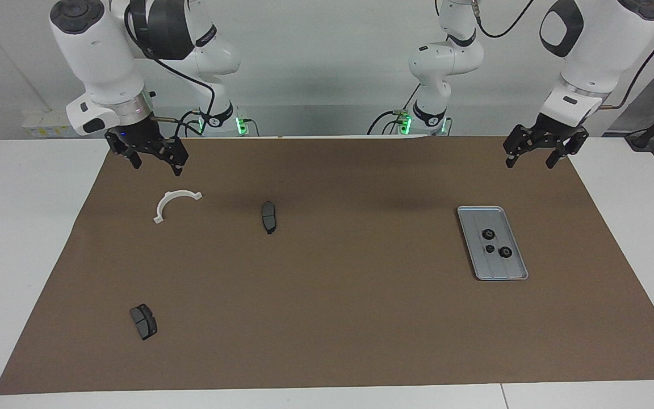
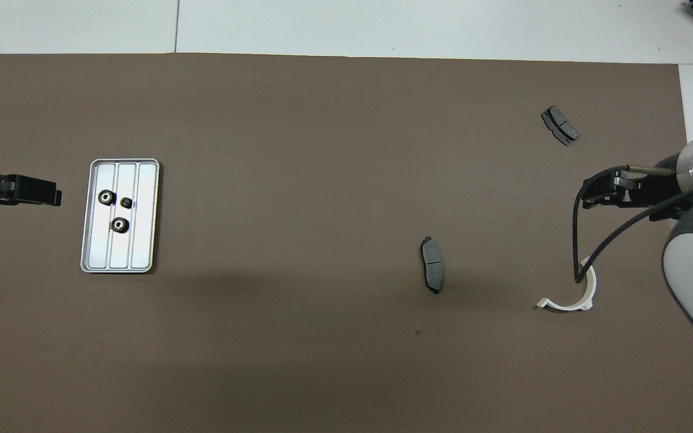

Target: Place bearing gear from tray to pile

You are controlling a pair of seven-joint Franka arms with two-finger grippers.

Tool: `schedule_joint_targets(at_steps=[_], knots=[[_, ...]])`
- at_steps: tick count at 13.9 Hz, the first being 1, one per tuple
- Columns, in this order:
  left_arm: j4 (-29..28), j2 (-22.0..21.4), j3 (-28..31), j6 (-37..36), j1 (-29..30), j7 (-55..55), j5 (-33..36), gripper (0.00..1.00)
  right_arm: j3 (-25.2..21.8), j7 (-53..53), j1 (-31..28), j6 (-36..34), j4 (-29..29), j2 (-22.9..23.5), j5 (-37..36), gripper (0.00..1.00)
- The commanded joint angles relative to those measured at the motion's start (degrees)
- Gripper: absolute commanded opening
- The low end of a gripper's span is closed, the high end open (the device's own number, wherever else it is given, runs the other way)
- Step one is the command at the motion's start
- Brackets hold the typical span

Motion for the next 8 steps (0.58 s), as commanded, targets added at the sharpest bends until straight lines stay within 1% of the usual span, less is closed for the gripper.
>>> schedule_joint_targets(at_steps=[1, 5, 8], knots=[[-1.2, -0.9, -0.4, 0.3, 0.5, -0.3, -0.3, 1.00, 0.2, -4.6, -0.3, -4.8, 7.9, 3.3, 1.3, 1.00], [-1.9, -1.0, -0.3, 0.6, 0.7, -0.6, -0.3, 1.00, 0.2, -4.7, -0.3, -4.8, 8.0, 3.3, 1.3, 1.00], [-5.5, -2.3, -0.4, 4.7, 1.8, -0.6, -0.3, 1.00, 0.2, -4.7, -0.3, -4.8, 8.0, 3.3, 1.3, 1.00]])
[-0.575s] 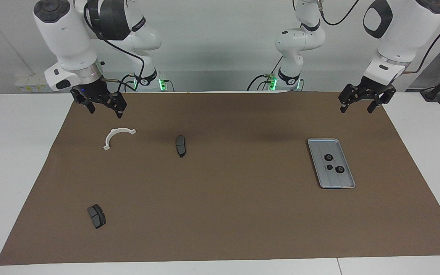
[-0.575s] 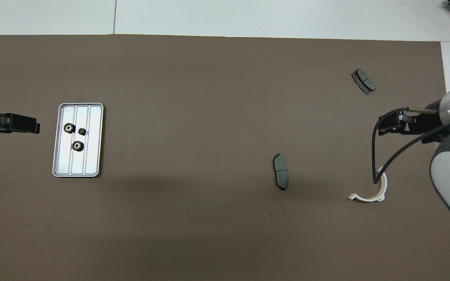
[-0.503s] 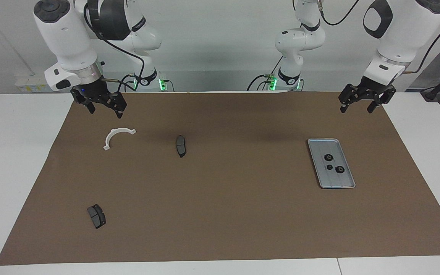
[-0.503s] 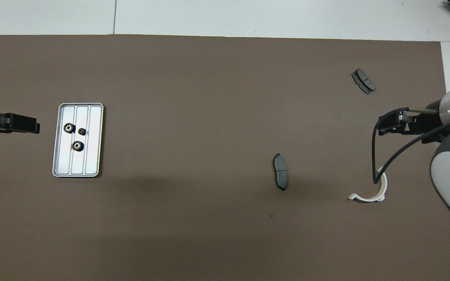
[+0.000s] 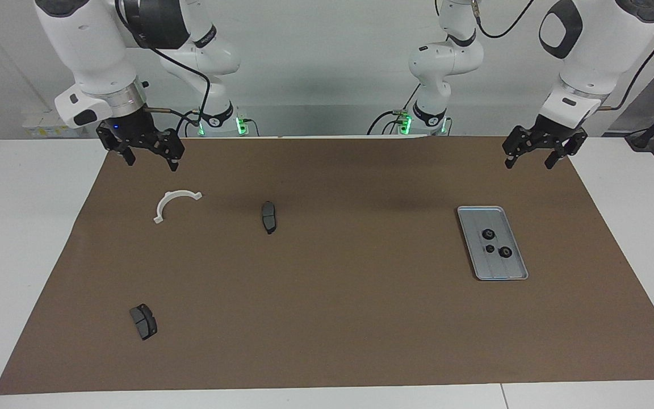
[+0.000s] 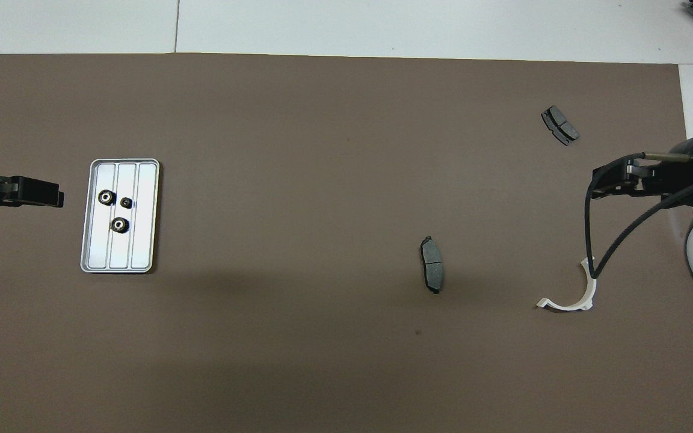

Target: Place bearing gear from tray to pile

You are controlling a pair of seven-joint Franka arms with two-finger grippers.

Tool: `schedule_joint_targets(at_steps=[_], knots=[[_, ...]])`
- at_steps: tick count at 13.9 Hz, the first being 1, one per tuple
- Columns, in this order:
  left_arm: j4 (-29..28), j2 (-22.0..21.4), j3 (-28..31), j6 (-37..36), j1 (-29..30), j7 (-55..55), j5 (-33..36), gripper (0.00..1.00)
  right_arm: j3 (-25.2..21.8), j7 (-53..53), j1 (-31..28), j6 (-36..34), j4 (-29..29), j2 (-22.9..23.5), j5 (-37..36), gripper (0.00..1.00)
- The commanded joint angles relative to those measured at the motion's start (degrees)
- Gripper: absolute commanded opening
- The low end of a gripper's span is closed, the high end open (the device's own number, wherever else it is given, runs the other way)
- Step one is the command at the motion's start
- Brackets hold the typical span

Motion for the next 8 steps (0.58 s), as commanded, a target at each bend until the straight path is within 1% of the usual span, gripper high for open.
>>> schedule_joint_targets(at_steps=[1, 2, 8], knots=[[-4.4, -1.9, -0.5, 3.9, 1.8, -0.3, -0.3, 1.00, 0.2, -1.7, -0.3, -1.2, 1.7, 1.0, 1.2, 1.00], [-4.4, -1.1, -0.5, 4.6, 1.9, -0.3, -0.3, 1.00, 0.2, -1.7, -0.4, -1.2, 1.7, 1.0, 1.2, 1.00], [-5.0, 7.2, -0.5, 12.5, 1.8, -0.4, -0.3, 1.00, 0.2, -1.7, -0.4, -1.2, 1.7, 1.0, 1.2, 1.00]])
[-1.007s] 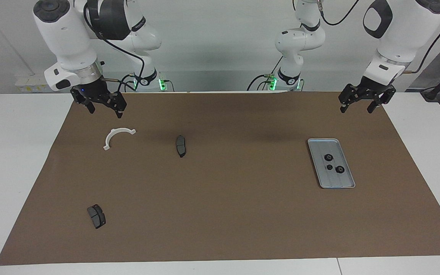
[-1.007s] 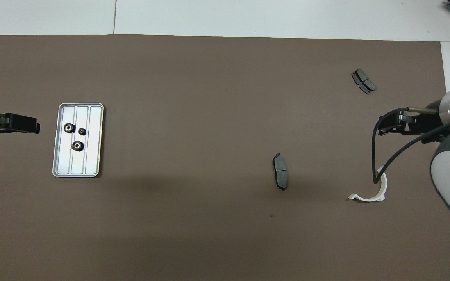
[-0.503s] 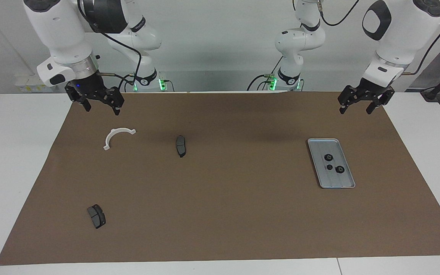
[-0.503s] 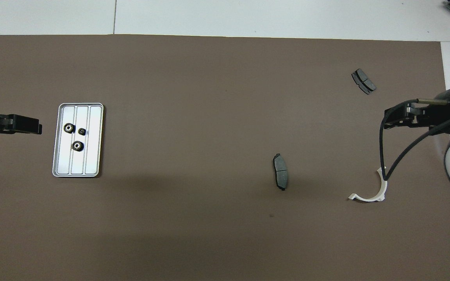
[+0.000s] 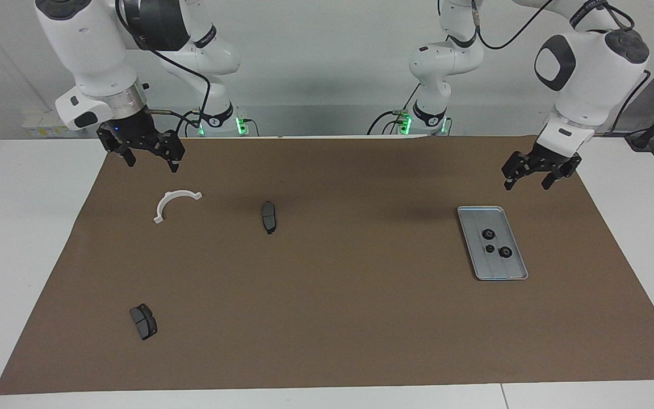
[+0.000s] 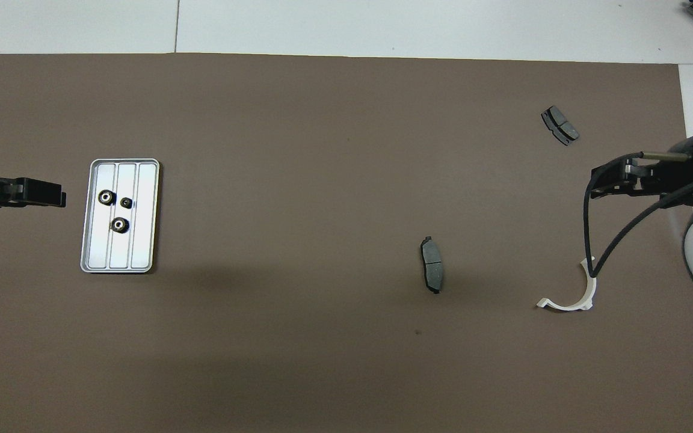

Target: Place bearing gear from tray to pile

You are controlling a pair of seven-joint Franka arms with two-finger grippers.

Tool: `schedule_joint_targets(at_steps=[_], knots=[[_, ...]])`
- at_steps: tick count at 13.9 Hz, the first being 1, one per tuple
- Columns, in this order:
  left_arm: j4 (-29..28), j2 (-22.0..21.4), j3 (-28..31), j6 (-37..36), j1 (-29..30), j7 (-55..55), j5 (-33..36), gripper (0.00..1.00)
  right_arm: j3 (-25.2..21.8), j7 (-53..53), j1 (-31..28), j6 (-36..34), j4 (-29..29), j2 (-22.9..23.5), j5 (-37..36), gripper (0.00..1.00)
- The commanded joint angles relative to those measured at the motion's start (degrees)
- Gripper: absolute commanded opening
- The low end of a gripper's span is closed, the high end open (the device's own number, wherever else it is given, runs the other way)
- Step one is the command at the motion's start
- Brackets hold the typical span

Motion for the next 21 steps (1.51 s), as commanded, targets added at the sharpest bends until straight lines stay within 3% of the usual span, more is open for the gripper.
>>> schedule_joint_targets(at_steps=[1, 6, 9, 13, 21], knots=[[-1.4, 3.1, -0.5, 5.3, 0.5, -0.4, -0.3, 1.00, 0.2, -1.7, -0.4, -1.2, 1.6, 0.8, 1.2, 1.00], [-10.7, 4.8, -0.5, 19.3, 0.1, -2.3, -0.3, 1.00, 0.2, -1.7, -0.4, -1.2, 1.6, 0.8, 1.2, 1.00], [-10.9, 10.1, -0.5, 24.7, 0.0, -3.6, -0.3, 1.00, 0.2, -1.7, -0.4, -1.2, 1.6, 0.8, 1.2, 1.00], [-10.8, 14.7, -0.5, 30.2, 0.2, -3.6, -0.3, 0.79, 0.2, -1.7, -0.4, -1.2, 1.6, 0.8, 1.2, 1.00], [-11.7, 15.6, -0.4, 30.6, -0.4, -3.3, -0.3, 0.58, 0.2, -1.7, -0.3, -1.2, 1.6, 0.8, 1.2, 1.00]])
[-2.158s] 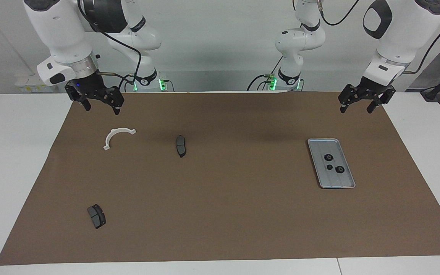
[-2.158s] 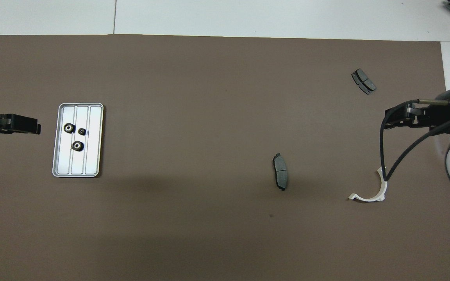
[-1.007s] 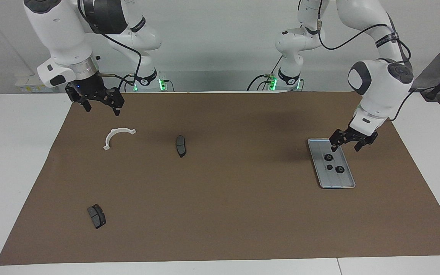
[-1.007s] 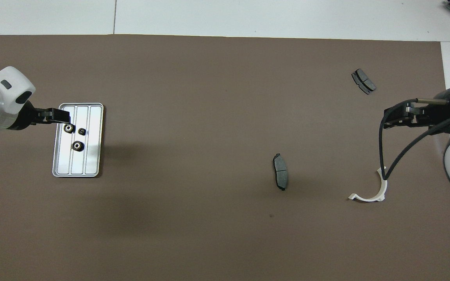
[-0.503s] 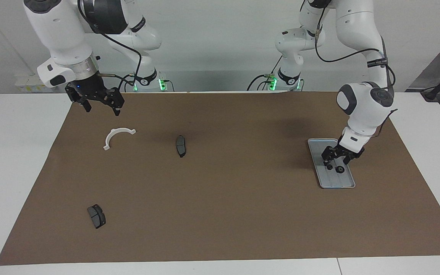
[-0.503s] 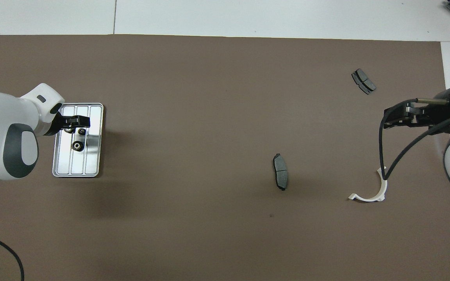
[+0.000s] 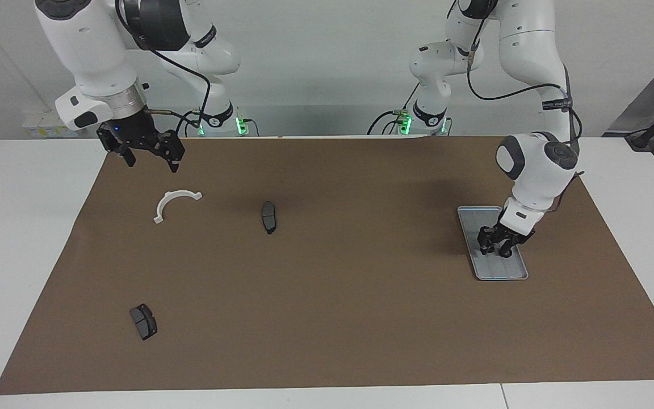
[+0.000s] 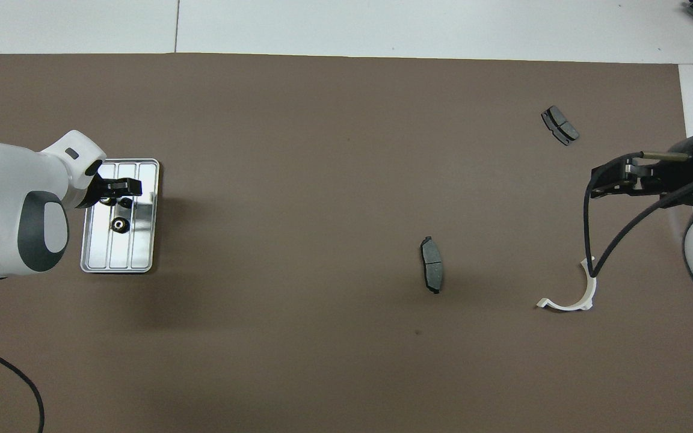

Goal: Place bearing gear from tray to pile
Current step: 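Reach the left gripper into the metal tray and grasp a black bearing, then carry the bearing with the left gripper to mid-table and release it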

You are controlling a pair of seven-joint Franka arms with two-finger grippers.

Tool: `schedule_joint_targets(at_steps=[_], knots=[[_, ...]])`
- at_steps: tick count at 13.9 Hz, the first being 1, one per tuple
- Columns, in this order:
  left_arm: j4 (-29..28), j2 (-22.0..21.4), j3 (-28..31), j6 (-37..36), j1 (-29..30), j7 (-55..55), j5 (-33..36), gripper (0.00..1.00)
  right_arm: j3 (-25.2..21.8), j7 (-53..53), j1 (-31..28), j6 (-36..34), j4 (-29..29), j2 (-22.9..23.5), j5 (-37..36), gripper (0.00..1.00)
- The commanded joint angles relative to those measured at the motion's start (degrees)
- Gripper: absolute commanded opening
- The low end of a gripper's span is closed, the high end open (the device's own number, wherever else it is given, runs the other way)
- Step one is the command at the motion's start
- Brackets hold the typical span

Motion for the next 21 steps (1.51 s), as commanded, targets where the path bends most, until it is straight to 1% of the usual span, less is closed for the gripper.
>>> schedule_joint_targets(at_steps=[1, 6, 7, 8, 10, 12, 13, 15, 18, 20, 21], knots=[[-1.3, -0.2, 0.2, 0.3, -0.2, -0.3, -0.3, 0.54, 0.2, -1.7, -0.4, -1.2, 1.5, 0.8, 1.2, 1.00], [-3.0, -0.5, 0.2, 0.3, 0.2, -0.2, -0.2, 0.43, 0.2, -1.7, -0.4, -1.2, 1.5, 0.8, 1.2, 1.00], [-3.2, -0.7, 0.2, 0.3, 0.4, -0.2, -0.2, 0.42, 0.2, -1.7, -0.4, -1.2, 1.5, 0.8, 1.2, 1.00], [-3.2, -0.7, 0.2, 0.1, 0.5, -0.2, -0.2, 0.37, 0.2, -1.7, -0.4, -1.2, 1.5, 0.8, 1.2, 1.00], [-3.2, -0.7, 0.2, -0.3, 0.5, -0.3, -0.2, 0.23, 0.2, -1.7, -0.4, -1.2, 1.5, 0.8, 1.2, 1.00], [-2.5, -0.5, 0.2, -0.4, 0.5, -0.3, -0.2, 0.06, 0.2, -1.7, -0.4, -1.2, 1.5, 0.8, 1.2, 1.00], [-1.9, -0.4, 0.2, -0.4, 0.5, -0.3, -0.2, 0.00, 0.2, -1.7, -0.4, -1.2, 1.5, 0.8, 1.2, 1.00], [0.2, -0.1, 0.2, -0.8, 0.0, -0.3, -0.2, 0.00, 0.2, -1.7, -0.4, -1.2, 1.5, 0.8, 1.2, 1.00], [3.1, 0.0, 0.0, -3.2, -0.7, -0.8, -0.3, 0.00, 0.2, -1.7, -0.4, -1.6, 1.5, 0.8, 1.2, 1.00], [3.4, -0.2, 0.1, -3.9, -4.9, -6.1, -0.3, 0.00, 0.2, -1.8, -0.1, -1.4, 1.5, 0.7, 1.2, 1.00], [3.4, -0.4, 0.1, -4.3, -8.1, -10.4, -0.3, 0.00, 0.2, -1.8, -0.1, -1.3, 1.5, 0.7, 1.2, 1.00]])
